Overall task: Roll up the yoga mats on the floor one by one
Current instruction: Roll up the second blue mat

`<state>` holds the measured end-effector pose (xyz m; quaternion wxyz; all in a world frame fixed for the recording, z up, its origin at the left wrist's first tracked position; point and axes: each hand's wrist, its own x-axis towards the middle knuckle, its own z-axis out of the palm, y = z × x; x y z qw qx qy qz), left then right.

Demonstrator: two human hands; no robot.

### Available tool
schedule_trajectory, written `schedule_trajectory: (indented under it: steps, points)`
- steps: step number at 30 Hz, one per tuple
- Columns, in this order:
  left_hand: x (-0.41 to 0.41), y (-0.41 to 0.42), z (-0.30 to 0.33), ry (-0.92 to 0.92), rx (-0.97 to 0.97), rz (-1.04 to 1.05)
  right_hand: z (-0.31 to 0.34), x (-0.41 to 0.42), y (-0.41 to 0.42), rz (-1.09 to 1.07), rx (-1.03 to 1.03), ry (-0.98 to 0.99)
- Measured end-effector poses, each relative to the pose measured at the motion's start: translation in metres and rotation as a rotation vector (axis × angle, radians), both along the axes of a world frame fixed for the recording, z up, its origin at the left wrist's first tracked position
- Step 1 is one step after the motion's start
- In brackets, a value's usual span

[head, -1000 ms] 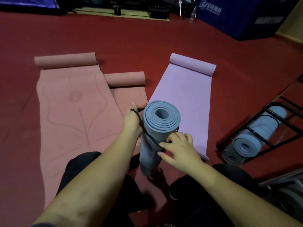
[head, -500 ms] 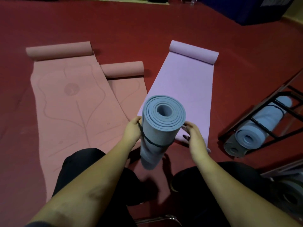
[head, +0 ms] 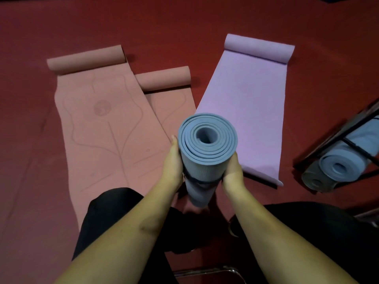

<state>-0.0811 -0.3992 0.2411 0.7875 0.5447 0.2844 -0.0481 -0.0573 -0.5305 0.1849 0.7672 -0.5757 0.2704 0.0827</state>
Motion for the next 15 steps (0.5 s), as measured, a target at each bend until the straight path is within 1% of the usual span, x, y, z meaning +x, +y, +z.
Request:
schedule_trajectory:
  steps: [3, 5, 6, 8, 9, 10, 11, 12, 13, 14, 15]
  points:
    - [0.006, -0.007, -0.024, 0.154, 0.097, -0.004, -0.011, 0.007, -0.006, 0.090, -0.051, 0.002]
    - [0.010, -0.011, -0.040, 0.263, 0.089, -0.040, -0.020, 0.015, -0.015, 0.166, -0.104, 0.027]
    - [0.012, -0.012, -0.047, 0.302, 0.081, -0.056, -0.035, 0.020, -0.022, 0.226, -0.139, 0.047]
    - [0.015, -0.013, -0.057, 0.333, 0.131, -0.131, -0.066, 0.024, -0.034, 0.381, -0.223, 0.081]
    - [0.018, -0.011, -0.066, 0.320, 0.220, -0.192, -0.074, 0.021, -0.040, 0.421, -0.280, 0.099]
    - [0.023, -0.007, -0.079, 0.293, 0.323, -0.229, -0.078, 0.020, -0.046, 0.388, -0.340, 0.107]
    - [0.027, -0.002, -0.089, 0.248, 0.407, -0.222, -0.074, 0.020, -0.049, 0.318, -0.377, 0.104]
    - [0.030, 0.002, -0.095, 0.210, 0.429, -0.161, -0.060, 0.019, -0.047, 0.234, -0.371, 0.091]
    - [0.030, 0.002, -0.090, 0.149, 0.418, -0.085, -0.047, 0.022, -0.043, 0.135, -0.342, 0.037]
    - [0.024, -0.003, -0.070, 0.082, 0.324, 0.006, -0.034, 0.023, -0.039, 0.027, -0.248, 0.005]
    - [0.022, -0.011, -0.056, 0.042, 0.196, 0.039, -0.022, 0.023, -0.036, -0.039, -0.094, -0.008]
